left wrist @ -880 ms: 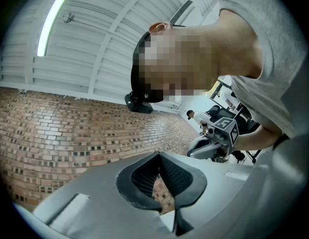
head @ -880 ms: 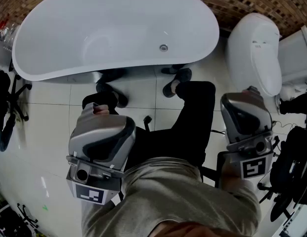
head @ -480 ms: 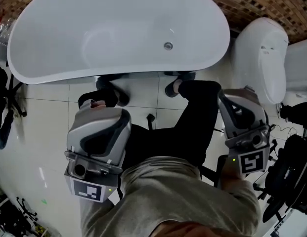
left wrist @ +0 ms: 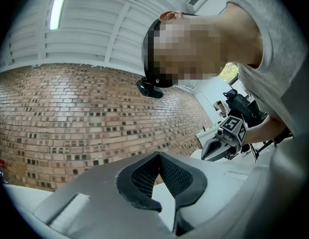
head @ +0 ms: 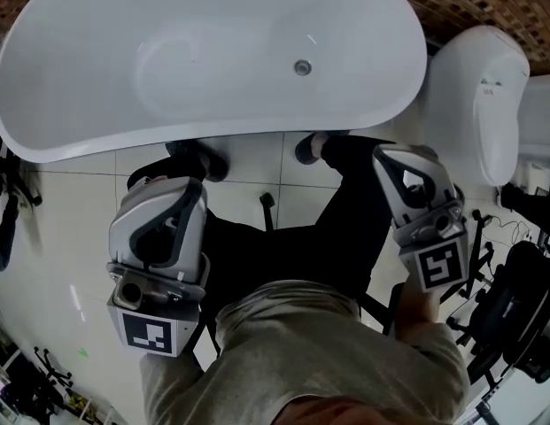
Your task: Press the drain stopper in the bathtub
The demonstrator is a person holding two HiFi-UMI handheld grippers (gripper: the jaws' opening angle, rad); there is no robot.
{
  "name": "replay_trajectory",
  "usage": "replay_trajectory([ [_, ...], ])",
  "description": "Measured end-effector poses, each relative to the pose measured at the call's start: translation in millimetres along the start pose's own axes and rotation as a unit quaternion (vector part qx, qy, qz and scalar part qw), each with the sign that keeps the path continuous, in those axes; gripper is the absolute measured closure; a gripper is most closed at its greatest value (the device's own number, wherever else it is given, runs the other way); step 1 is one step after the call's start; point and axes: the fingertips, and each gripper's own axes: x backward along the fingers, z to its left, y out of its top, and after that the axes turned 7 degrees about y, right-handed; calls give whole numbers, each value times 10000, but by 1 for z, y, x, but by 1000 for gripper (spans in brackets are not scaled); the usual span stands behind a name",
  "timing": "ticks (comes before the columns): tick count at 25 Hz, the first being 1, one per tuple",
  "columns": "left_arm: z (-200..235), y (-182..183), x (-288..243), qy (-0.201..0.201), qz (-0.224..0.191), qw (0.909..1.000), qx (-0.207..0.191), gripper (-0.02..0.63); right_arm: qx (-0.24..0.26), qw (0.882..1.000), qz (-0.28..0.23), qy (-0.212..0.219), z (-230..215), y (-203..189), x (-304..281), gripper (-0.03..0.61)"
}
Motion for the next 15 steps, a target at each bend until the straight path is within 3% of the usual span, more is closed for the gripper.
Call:
replay_trajectory([
  [12,33,-75,-54,-176,559,9980,-237,612,-328,9985,369,242,-36,-72,-46,578],
  [15,48,-121,-84,-278,747,9961,-383,612,-1098,9886,972,355,-51,-119,-64,578],
])
